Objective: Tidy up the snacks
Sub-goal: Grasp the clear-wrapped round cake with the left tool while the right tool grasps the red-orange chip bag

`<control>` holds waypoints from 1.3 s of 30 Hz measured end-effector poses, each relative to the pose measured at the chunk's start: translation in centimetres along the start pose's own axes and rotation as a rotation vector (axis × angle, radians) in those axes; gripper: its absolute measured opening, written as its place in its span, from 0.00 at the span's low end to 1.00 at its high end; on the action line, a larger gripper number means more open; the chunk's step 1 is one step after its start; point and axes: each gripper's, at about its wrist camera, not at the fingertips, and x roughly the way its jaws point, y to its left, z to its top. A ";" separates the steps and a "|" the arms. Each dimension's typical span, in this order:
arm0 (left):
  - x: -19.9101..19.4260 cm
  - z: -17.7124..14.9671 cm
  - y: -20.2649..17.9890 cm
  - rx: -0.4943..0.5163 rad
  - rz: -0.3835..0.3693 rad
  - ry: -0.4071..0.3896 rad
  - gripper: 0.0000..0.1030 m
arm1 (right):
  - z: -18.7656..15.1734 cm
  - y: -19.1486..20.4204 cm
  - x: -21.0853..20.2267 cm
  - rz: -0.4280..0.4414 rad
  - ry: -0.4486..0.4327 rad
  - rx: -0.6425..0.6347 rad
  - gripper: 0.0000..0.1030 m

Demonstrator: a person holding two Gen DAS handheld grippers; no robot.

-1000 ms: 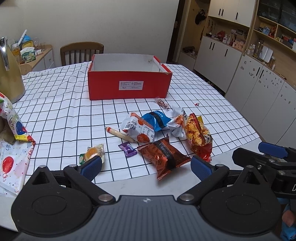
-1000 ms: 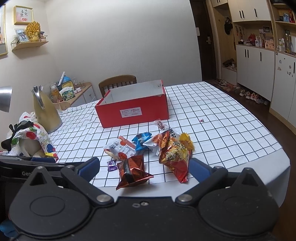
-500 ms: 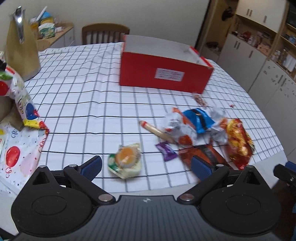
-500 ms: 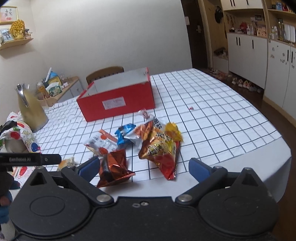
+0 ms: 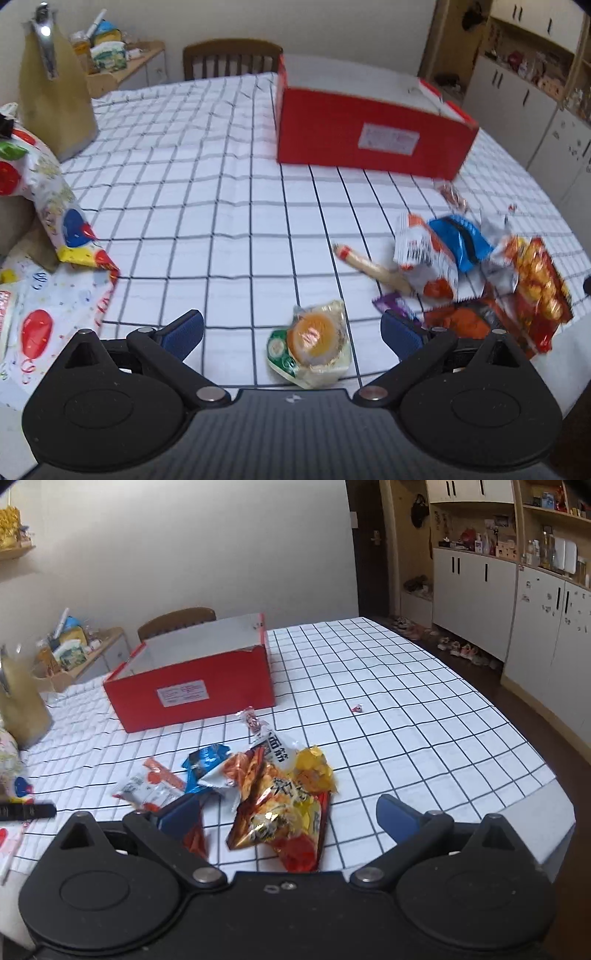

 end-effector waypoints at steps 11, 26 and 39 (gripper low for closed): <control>2.6 -1.0 -0.7 0.071 -0.012 0.000 1.00 | 0.2 2.5 4.7 -0.033 0.085 -0.058 0.98; 3.7 -2.1 -1.1 0.110 -0.060 -0.001 0.77 | -1.5 2.3 5.4 -0.053 0.139 -0.125 0.81; 3.2 -2.4 -1.7 0.112 -0.025 -0.008 0.52 | -2.1 2.0 5.0 -0.029 0.127 -0.135 0.60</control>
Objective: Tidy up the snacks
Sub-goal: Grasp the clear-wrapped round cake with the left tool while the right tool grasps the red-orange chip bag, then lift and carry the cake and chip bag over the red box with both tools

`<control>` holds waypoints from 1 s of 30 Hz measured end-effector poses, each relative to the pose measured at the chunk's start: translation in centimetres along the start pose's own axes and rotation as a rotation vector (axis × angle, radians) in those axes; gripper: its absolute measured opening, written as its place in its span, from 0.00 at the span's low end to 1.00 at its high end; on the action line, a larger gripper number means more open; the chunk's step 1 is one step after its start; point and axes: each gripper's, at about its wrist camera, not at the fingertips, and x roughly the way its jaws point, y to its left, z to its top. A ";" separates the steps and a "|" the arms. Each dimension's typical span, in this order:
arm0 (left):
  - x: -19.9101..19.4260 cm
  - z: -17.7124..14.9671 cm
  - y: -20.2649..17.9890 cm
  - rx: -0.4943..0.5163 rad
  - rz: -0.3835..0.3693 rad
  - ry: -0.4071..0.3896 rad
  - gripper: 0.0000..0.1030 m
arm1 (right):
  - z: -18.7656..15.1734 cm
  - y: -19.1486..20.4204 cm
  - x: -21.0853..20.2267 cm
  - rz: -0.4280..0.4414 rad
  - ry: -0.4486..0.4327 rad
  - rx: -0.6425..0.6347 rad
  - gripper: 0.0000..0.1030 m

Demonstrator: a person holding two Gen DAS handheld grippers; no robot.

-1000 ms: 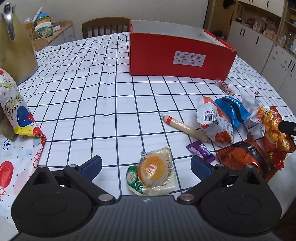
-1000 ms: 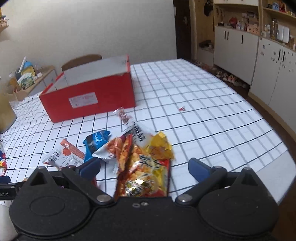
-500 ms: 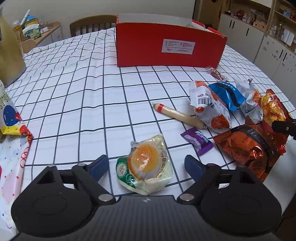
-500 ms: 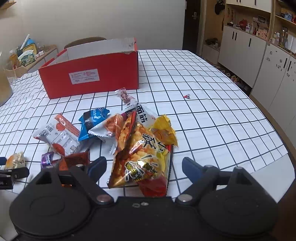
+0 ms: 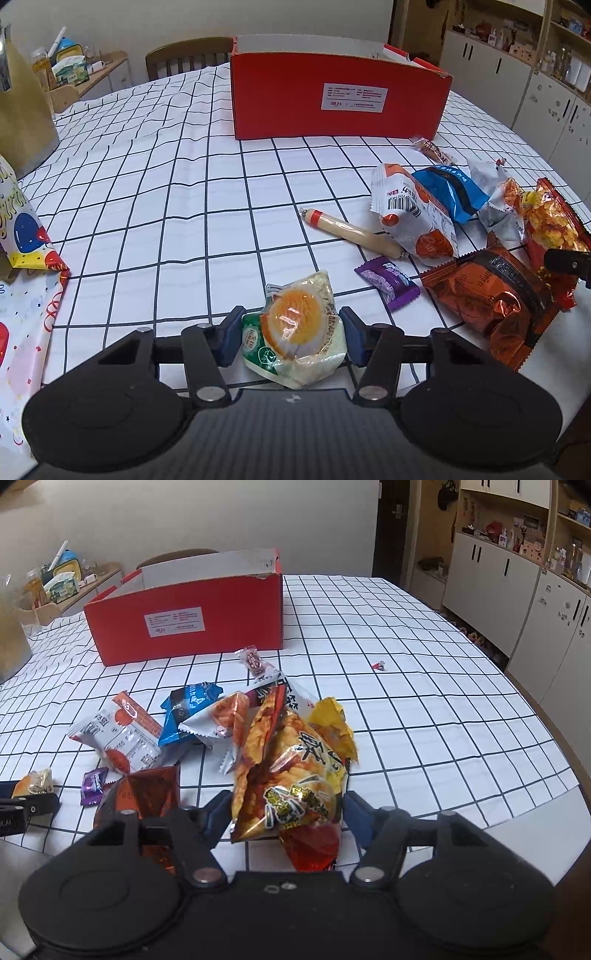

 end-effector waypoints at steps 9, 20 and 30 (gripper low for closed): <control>-0.4 -0.1 0.2 -0.057 0.002 -0.002 0.50 | -0.5 -0.6 -1.8 0.018 -0.048 -0.010 0.54; -2.0 1.2 1.1 -0.093 -0.014 -0.033 0.46 | 0.0 -1.6 -3.5 0.052 -0.089 0.014 0.43; -4.0 4.1 0.4 -0.085 -0.065 -0.072 0.47 | 1.9 -1.7 -5.8 0.069 -0.147 0.021 0.43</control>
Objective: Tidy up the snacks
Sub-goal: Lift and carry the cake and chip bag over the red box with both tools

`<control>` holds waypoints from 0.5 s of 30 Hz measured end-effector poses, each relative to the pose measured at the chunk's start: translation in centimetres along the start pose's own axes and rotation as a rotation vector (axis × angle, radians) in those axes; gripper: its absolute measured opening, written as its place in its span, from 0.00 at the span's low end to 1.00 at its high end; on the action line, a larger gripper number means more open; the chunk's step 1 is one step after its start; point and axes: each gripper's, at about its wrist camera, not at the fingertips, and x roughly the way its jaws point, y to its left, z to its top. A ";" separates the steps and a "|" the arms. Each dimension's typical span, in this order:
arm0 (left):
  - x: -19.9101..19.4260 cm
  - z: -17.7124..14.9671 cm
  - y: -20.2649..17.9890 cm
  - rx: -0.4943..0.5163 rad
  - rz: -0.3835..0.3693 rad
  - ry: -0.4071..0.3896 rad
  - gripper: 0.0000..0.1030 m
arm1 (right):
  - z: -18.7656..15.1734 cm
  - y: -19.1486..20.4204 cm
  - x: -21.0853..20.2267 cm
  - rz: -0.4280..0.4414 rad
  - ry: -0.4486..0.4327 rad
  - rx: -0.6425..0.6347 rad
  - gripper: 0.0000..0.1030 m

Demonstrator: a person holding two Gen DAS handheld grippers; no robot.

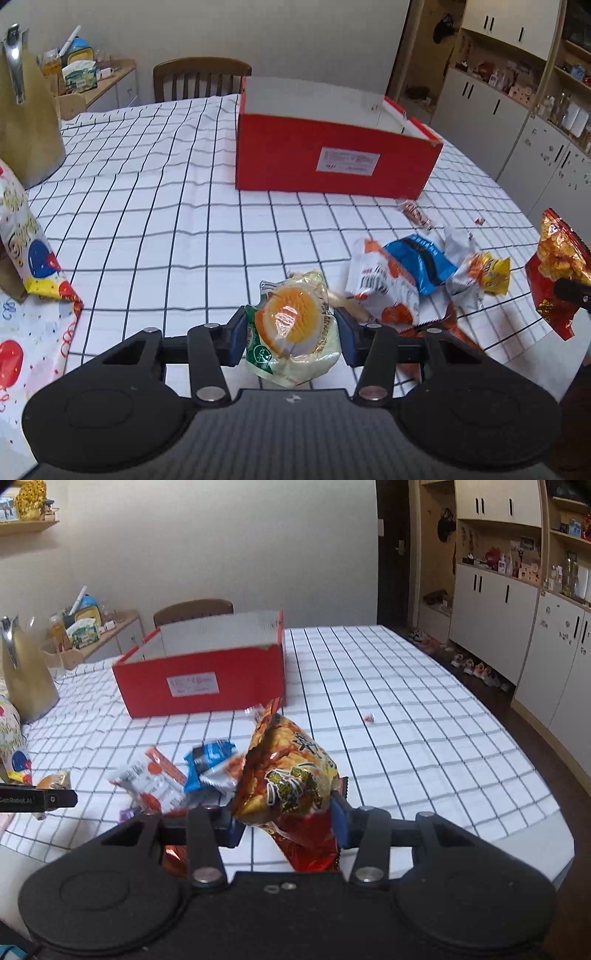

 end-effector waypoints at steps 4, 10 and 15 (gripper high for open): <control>-0.4 2.0 -0.5 0.001 -0.018 -0.008 0.47 | 1.7 0.6 0.0 0.008 -0.027 -0.021 0.43; -0.6 5.1 -1.6 0.032 -0.016 -0.051 0.47 | 4.7 1.6 0.7 0.020 -0.074 -0.065 0.43; -0.7 7.6 -2.6 0.061 -0.010 -0.088 0.47 | 7.2 2.3 1.6 0.062 -0.087 -0.066 0.43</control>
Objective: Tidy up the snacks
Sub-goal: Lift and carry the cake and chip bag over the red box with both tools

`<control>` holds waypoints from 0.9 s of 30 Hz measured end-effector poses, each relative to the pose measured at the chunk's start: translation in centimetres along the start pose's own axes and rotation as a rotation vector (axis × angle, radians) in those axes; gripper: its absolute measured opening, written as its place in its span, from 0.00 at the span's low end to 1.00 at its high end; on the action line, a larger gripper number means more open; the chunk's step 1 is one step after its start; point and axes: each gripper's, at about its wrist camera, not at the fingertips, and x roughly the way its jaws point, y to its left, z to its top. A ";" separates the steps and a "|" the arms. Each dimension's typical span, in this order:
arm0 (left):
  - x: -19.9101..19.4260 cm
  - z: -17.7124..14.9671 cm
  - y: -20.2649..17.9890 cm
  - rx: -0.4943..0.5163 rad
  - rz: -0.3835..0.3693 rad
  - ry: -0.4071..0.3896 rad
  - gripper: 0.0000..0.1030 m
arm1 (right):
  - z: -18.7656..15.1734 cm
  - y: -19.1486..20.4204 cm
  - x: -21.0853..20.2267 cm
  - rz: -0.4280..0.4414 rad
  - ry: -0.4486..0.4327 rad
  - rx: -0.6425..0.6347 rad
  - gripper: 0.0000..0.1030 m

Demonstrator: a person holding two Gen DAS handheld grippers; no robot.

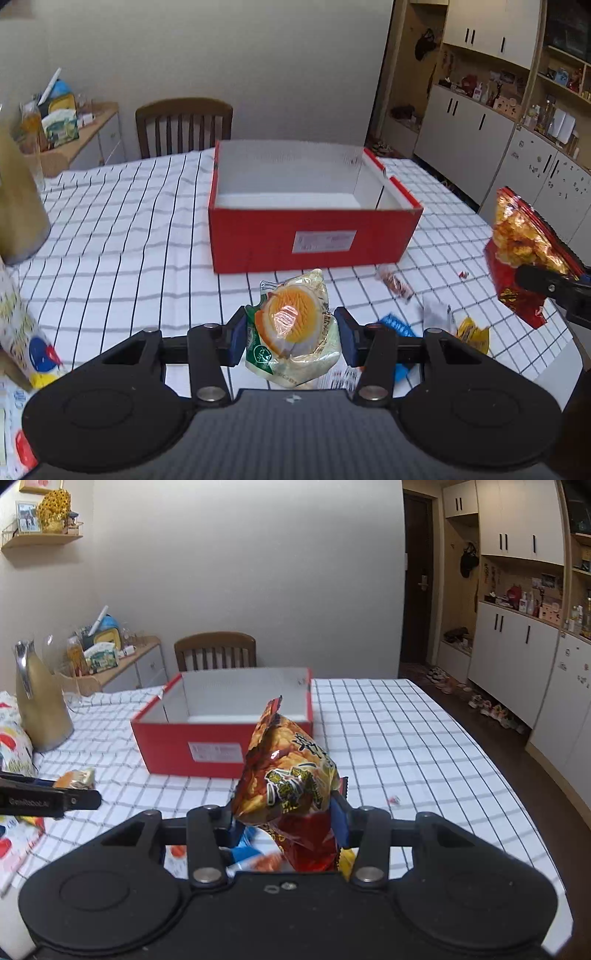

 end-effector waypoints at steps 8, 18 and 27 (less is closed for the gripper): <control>1.1 4.4 -0.9 0.021 0.014 -0.055 0.47 | 3.9 1.3 2.8 0.041 -0.031 -0.015 0.43; 3.7 9.8 -0.6 0.002 0.069 -0.135 0.47 | 8.3 2.8 7.2 0.045 -0.059 -0.041 0.43; 7.9 12.7 0.4 0.008 0.147 -0.148 0.47 | 10.2 3.5 12.1 0.052 -0.039 -0.052 0.43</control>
